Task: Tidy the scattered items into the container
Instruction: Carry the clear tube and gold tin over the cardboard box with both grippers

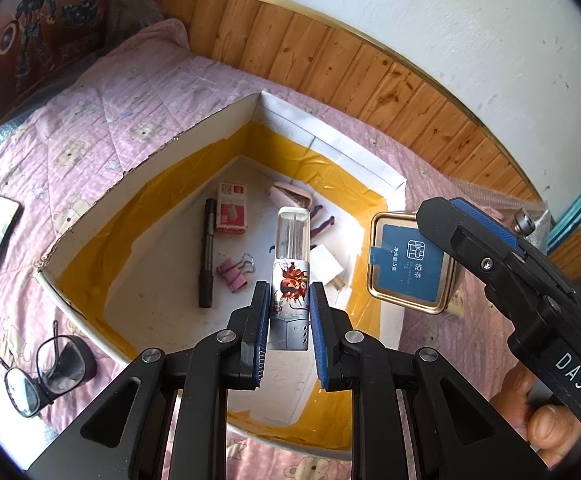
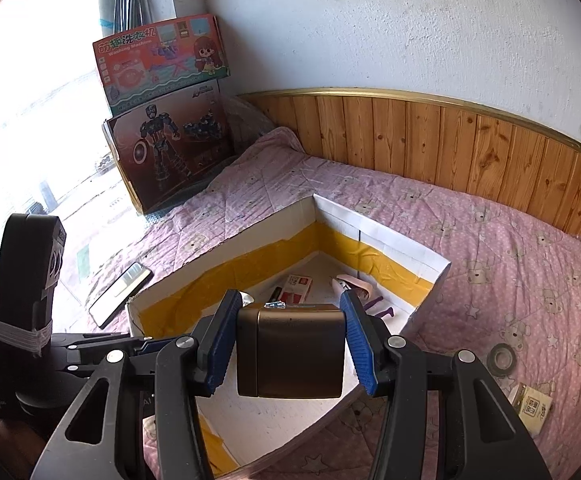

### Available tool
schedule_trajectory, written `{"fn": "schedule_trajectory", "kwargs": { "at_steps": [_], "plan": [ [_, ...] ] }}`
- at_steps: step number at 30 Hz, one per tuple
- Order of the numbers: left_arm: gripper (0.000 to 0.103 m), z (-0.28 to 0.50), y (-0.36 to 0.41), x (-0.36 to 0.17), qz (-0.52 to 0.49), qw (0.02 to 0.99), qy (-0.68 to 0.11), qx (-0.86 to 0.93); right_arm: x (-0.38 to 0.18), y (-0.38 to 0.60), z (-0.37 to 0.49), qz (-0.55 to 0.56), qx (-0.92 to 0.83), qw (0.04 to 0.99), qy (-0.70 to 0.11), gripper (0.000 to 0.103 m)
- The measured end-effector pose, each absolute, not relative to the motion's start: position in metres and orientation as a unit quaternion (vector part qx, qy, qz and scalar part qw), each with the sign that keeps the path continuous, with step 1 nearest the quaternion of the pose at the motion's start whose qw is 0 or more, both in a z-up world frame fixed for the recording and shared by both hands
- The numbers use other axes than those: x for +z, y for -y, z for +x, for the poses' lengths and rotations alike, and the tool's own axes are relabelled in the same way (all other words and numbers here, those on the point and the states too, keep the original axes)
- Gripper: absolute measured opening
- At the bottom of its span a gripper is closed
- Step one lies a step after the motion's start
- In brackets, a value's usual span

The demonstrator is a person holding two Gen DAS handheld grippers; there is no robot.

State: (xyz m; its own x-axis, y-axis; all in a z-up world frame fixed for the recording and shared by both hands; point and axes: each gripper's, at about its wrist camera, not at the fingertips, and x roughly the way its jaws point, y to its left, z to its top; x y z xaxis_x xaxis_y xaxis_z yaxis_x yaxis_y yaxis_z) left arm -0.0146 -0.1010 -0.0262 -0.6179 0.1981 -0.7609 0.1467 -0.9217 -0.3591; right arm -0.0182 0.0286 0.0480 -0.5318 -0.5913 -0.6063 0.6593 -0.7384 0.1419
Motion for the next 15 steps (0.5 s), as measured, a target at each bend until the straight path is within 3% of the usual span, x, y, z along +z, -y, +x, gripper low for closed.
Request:
{"fn": "schedule_trajectory", "kwargs": {
  "at_steps": [15],
  "plan": [
    [0.02, -0.019, 0.11, -0.044, -0.466, 0.008, 0.244, 0.851, 0.02, -0.012, -0.034, 0.354, -0.863, 0.357, -0.06, 0.052]
  ]
}}
